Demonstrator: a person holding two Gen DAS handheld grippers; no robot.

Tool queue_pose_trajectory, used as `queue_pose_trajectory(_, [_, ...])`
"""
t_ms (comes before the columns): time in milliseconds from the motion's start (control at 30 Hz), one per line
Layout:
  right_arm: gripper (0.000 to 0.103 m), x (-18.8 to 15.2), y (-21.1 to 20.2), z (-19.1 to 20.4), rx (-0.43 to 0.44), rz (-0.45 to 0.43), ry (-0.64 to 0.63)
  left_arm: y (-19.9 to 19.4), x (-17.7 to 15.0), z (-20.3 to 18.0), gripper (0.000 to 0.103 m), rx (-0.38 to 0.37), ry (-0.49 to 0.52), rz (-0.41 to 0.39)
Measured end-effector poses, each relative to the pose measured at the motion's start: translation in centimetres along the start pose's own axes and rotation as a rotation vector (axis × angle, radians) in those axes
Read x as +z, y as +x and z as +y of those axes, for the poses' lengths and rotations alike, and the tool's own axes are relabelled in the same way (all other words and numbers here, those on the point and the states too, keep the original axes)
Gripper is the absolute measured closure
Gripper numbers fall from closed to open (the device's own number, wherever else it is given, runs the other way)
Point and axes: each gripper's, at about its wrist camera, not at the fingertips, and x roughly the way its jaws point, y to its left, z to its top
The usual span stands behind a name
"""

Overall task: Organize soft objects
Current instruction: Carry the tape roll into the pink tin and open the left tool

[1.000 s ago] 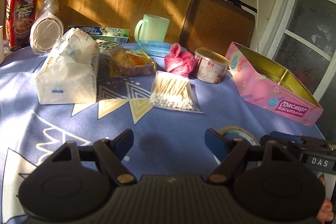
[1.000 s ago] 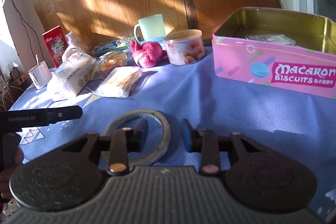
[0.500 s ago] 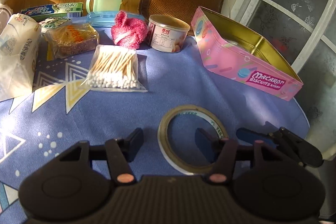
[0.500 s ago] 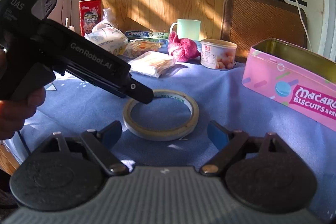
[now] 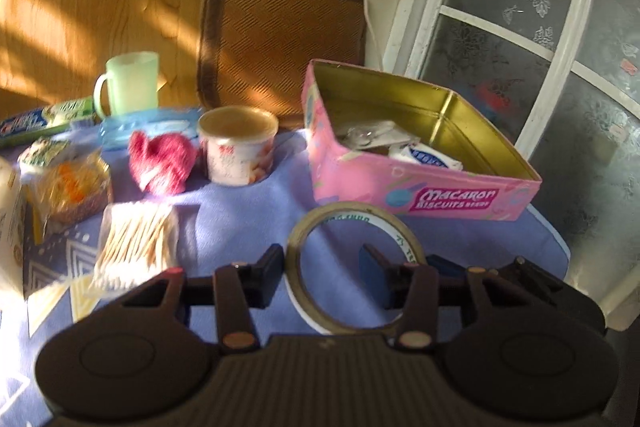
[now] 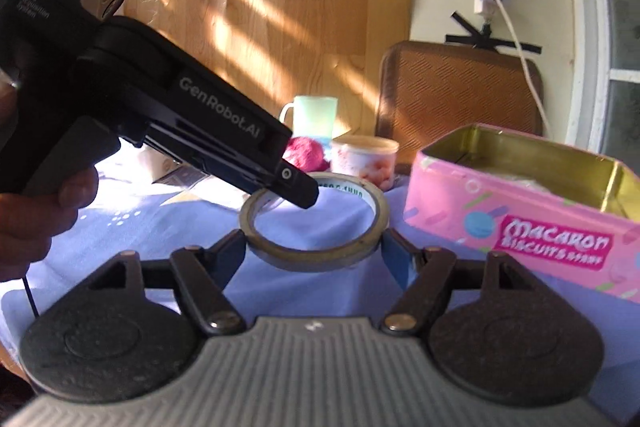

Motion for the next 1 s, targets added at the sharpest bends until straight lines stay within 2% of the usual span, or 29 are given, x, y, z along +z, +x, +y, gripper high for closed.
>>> queue_pose_trajectory(233, [0.027,2.1,-0.8,-6.9,-0.204,-0.087,0.021,4.5,6.5,-7.2,0.061,-0.092,0.128,-0.086])
queue_pose_trajectory(300, [0.027,2.2,-0.2,-8.9,-0.264,-0.092,0.024,6.3,7.8,-9.1,0.056,-0.113,0.145,-0.090])
queue_pose_trajectory(333, [0.027,2.1,0.3,-9.8,-0.299,-0.092,0.024,7.3,8.3,-9.8,0.051,-0.113,0.140,-0.081])
queue_pose_trajectory(400, [0.026,1.6,1.9,-11.6,-0.396,-0.083,0.025,9.0,8.5,-10.6,0.050,-0.077,0.122,-0.076])
queue_pose_trajectory(500, [0.024,1.0,3.2,-13.8,-0.480,-0.037,0.046,10.4,7.7,-10.7,0.050,-0.023,0.100,-0.052])
queue_pose_trajectory(667, [0.024,-0.3,1.2,-14.3,-0.473,-0.070,0.133,10.0,5.7,-9.7,0.050,0.053,0.129,-0.030])
queue_pose_trajectory(800, [0.024,-0.6,-0.6,-13.4,-0.459,-0.088,0.180,9.3,5.0,-8.7,0.050,0.068,0.093,0.006])
queue_pose_trajectory(1000, [0.024,-1.0,-3.6,-12.0,-0.440,-0.113,0.297,7.1,2.9,-7.9,0.044,0.111,0.117,0.019])
